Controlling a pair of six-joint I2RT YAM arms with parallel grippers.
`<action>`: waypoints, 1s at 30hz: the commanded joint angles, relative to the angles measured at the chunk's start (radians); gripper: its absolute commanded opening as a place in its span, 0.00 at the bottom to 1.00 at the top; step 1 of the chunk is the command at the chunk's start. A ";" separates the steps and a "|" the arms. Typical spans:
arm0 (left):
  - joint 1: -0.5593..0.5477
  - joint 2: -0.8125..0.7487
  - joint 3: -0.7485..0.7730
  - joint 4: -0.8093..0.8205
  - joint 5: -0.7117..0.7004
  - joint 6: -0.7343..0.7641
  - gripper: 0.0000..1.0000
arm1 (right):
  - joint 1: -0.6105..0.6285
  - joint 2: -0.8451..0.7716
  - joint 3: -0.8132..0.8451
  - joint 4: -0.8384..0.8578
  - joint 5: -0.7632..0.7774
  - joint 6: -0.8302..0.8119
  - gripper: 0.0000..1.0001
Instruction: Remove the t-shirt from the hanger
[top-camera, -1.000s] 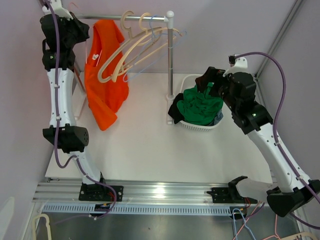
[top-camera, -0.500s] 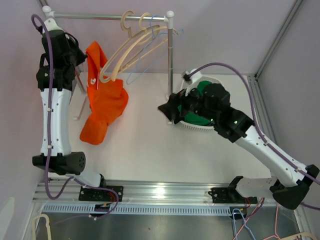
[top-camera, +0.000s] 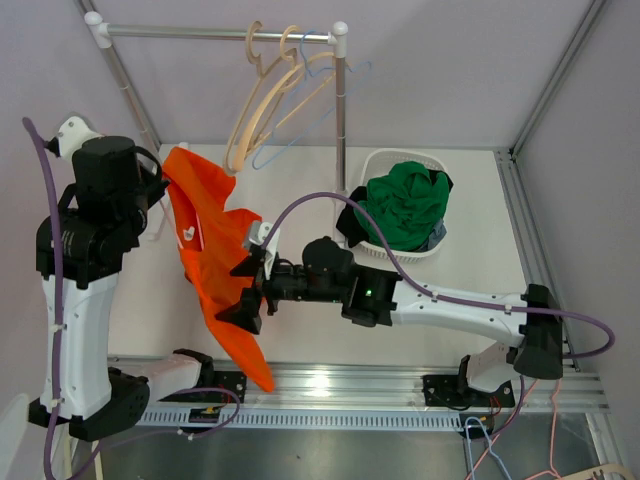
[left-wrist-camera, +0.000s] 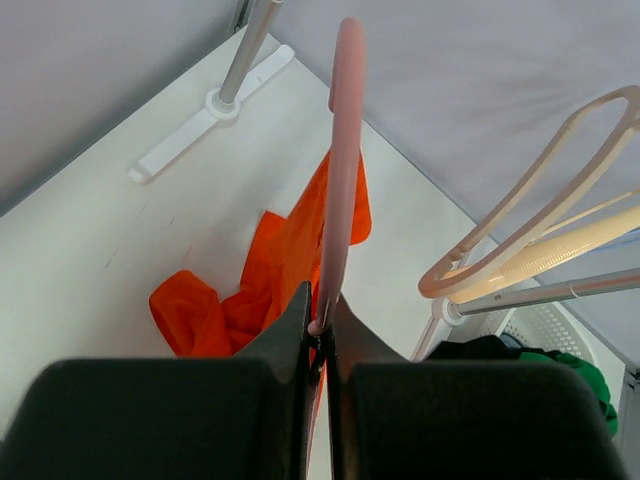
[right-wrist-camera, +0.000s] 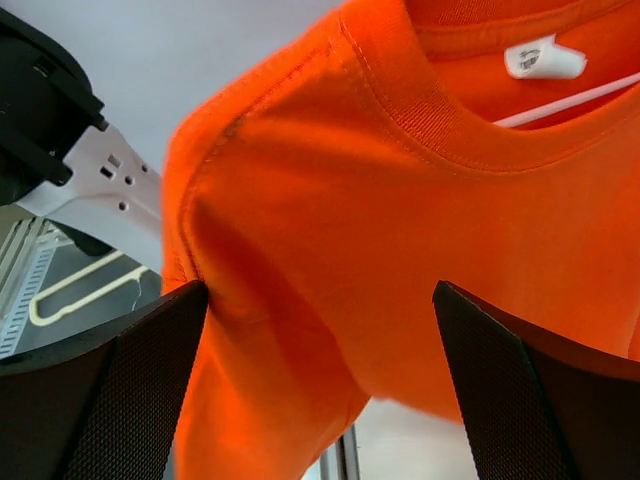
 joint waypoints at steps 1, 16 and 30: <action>-0.003 -0.021 -0.024 -0.039 -0.022 -0.070 0.01 | 0.026 0.058 0.055 0.156 0.010 -0.008 0.99; 0.097 0.166 0.077 -0.056 0.076 -0.036 0.00 | 0.222 0.027 -0.065 0.110 0.114 0.045 0.00; 0.097 -0.399 -0.406 0.206 0.639 0.347 0.01 | -0.023 0.119 0.064 0.087 0.174 0.157 0.00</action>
